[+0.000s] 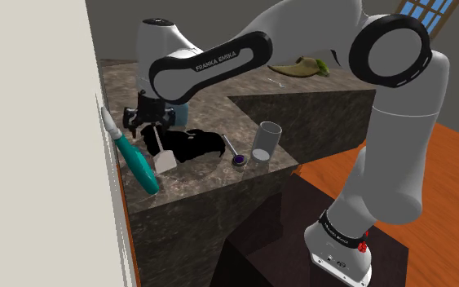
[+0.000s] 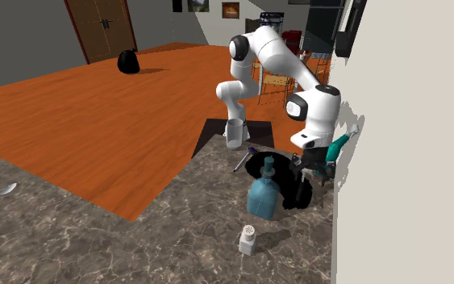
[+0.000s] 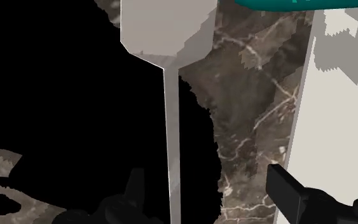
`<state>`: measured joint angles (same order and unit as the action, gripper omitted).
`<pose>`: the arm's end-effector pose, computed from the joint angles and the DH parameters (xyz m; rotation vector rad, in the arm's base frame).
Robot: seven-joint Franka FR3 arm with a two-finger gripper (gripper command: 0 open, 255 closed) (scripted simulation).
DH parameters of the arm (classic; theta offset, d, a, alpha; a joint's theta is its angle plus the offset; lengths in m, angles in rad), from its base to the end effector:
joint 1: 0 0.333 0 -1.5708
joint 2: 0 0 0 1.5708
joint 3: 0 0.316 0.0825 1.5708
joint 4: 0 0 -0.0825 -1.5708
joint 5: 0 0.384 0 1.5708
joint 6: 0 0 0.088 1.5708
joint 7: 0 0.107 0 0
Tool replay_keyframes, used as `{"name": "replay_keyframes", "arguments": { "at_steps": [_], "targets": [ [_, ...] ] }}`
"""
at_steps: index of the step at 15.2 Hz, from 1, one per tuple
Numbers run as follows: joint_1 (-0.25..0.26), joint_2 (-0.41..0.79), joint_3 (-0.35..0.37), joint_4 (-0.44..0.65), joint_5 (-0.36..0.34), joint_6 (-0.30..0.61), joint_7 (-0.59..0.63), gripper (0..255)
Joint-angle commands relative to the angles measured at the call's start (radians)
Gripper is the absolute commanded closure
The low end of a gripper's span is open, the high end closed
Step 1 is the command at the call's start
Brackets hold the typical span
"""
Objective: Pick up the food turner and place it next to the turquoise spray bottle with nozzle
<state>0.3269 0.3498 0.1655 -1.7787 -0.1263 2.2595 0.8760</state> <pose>0.5842 0.2994 0.3766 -3.0441 0.4970 -0.2099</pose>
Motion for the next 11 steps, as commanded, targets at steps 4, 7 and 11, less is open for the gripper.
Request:
{"name": "replay_keyframes", "arguments": {
  "at_steps": [4, 7, 11],
  "targets": [
    [-0.005, -0.042, 0.0, 0.026, 0.013, -0.16, -0.012, 0],
    [-0.005, -0.042, 0.0, 0.026, 0.013, -0.16, -0.012, 0],
    [-0.005, -0.042, 0.0, 0.026, 0.013, -0.16, -0.012, 0]
  ]
}}
